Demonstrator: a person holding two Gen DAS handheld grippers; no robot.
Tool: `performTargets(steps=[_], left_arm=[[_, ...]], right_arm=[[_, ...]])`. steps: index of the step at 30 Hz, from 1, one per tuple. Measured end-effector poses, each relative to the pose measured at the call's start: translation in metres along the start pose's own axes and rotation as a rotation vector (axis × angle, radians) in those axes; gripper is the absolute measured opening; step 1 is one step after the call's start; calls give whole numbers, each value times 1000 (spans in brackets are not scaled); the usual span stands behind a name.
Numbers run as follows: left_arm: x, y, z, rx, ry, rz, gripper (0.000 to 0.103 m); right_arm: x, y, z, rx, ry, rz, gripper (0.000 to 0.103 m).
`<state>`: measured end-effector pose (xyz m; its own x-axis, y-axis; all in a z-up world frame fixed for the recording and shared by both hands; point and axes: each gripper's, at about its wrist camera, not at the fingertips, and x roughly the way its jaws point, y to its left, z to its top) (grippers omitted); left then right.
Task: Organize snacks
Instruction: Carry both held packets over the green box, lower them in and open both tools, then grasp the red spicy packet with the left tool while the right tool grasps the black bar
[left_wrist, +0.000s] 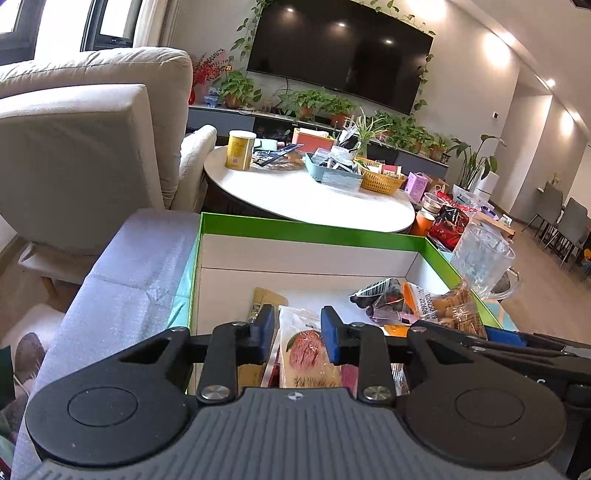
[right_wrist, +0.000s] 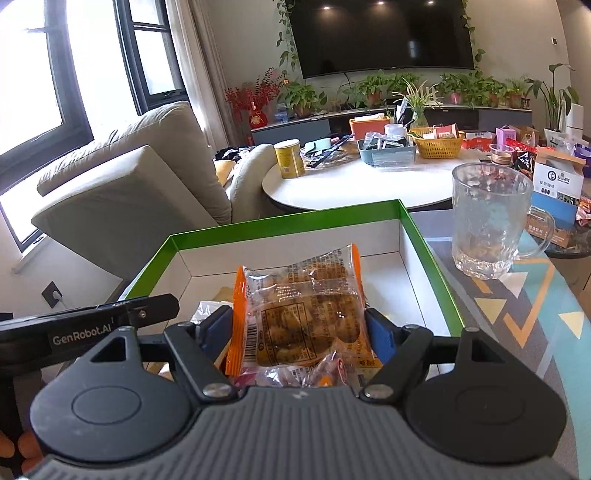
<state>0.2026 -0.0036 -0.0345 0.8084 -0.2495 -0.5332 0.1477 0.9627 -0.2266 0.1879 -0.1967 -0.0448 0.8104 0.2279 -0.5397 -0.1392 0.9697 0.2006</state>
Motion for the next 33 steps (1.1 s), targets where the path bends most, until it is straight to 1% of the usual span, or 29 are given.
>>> performTargets(steps=[2,6,11,15,18,23,28,33], left_arm=[[-1,0,0,-6,3,0,28],[-5,2,1,-12,-7,12,34],[-11,3,-1,-19,-9,16,36],[-16,2,-3,-15,-7,21,36],[-22,3,-4,-16,-11,24,37],[-40,14,-9,-18,-29,48,41],[-60,24,-16,-17,-42,58,46],[-74,23,-32,3,6,24,48]], right_arm=[[0,0,0,7,-2,-8,59],[3,-3,-2,28,-2,-28,59],[4,-7,-6,45,17,-27,59],[0,-3,-8,18,-22,-49,59],[-2,-1,-8,-5,-16,-45,60],[-15,-5,-11,8,-20,-37,60],[-36,-8,-15,-6,-49,-38,60],[-51,-12,-20,-9,-54,-38,60]])
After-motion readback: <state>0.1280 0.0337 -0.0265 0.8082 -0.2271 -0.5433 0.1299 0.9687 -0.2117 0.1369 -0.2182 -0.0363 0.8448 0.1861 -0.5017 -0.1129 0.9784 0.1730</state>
